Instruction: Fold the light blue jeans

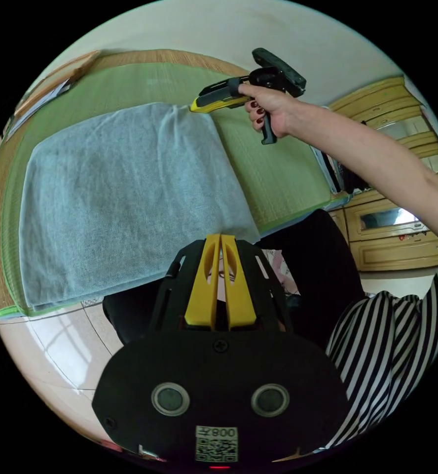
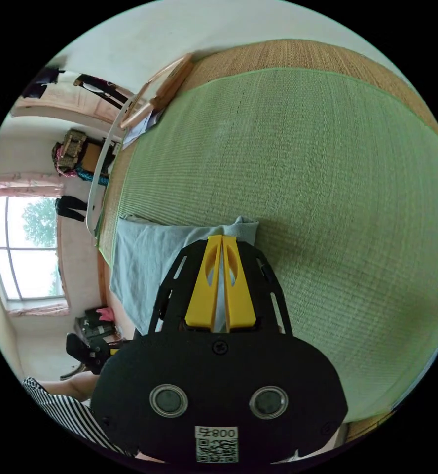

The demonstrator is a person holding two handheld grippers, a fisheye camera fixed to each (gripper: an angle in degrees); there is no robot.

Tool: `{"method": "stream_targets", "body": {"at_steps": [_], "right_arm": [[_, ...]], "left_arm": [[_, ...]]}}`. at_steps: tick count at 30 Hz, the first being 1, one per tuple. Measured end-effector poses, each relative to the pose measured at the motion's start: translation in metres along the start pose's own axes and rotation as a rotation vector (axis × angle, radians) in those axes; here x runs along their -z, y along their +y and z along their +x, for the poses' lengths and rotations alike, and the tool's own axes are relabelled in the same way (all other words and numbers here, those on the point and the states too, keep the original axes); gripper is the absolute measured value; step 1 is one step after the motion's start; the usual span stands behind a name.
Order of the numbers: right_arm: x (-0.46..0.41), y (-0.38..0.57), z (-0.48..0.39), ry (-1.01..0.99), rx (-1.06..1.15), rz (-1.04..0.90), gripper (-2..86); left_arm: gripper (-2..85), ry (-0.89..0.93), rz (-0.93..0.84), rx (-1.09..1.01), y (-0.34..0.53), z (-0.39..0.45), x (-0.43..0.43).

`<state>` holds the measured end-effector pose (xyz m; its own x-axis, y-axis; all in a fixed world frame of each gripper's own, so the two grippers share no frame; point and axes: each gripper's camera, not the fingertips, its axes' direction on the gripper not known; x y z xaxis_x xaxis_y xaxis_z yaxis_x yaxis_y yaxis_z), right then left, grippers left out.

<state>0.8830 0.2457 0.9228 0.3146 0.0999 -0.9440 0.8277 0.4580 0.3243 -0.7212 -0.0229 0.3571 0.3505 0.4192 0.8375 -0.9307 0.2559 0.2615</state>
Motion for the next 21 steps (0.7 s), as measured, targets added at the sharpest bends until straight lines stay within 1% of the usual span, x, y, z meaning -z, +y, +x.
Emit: {"method": "stream_targets", "body": {"at_steps": [3, 6, 8, 9, 10, 12, 14, 16, 18, 19, 21], "right_arm": [[0.010, 0.013, 0.008, -0.041, 0.049, 0.039, 0.0], [0.020, 0.056, 0.002, -0.154, 0.175, 0.033, 0.0], [0.013, 0.094, -0.004, -0.213, 0.249, -0.023, 0.0], [0.000, 0.119, -0.007, -0.232, 0.281, -0.092, 0.0], [-0.015, 0.141, -0.009, -0.231, 0.307, -0.163, 0.0], [-0.037, 0.167, -0.006, -0.188, 0.318, -0.236, 0.1], [-0.042, 0.177, 0.006, -0.203, 0.269, -0.184, 0.1], [-0.041, 0.174, 0.023, -0.282, 0.214, -0.184, 0.2], [-0.034, 0.174, 0.034, -0.327, 0.182, -0.155, 0.3], [-0.030, 0.175, 0.043, -0.347, 0.163, -0.145, 0.5], [-0.026, 0.180, 0.060, -0.364, 0.104, -0.127, 0.8]], "left_arm": [[0.1, 0.003, 0.013, -0.008, -0.001, 0.003, 0.001], [0.1, -0.011, 0.009, -0.025, 0.001, 0.006, -0.003], [0.1, -0.018, -0.028, -0.009, 0.001, 0.000, -0.016], [0.1, -0.009, -0.024, 0.000, 0.002, -0.002, -0.018], [0.1, 0.010, -0.022, 0.016, 0.001, -0.006, -0.020], [0.2, 0.032, -0.023, 0.034, 0.001, -0.010, -0.022], [0.5, 0.041, -0.011, 0.052, 0.004, -0.011, -0.020], [0.8, 0.062, 0.009, 0.053, 0.009, -0.009, -0.018], [1.3, 0.137, 0.014, 0.072, 0.014, -0.009, -0.020], [2.0, 0.202, 0.001, 0.096, 0.017, -0.011, -0.027], [3.5, 0.287, -0.011, 0.183, 0.021, -0.019, -0.041]]}}
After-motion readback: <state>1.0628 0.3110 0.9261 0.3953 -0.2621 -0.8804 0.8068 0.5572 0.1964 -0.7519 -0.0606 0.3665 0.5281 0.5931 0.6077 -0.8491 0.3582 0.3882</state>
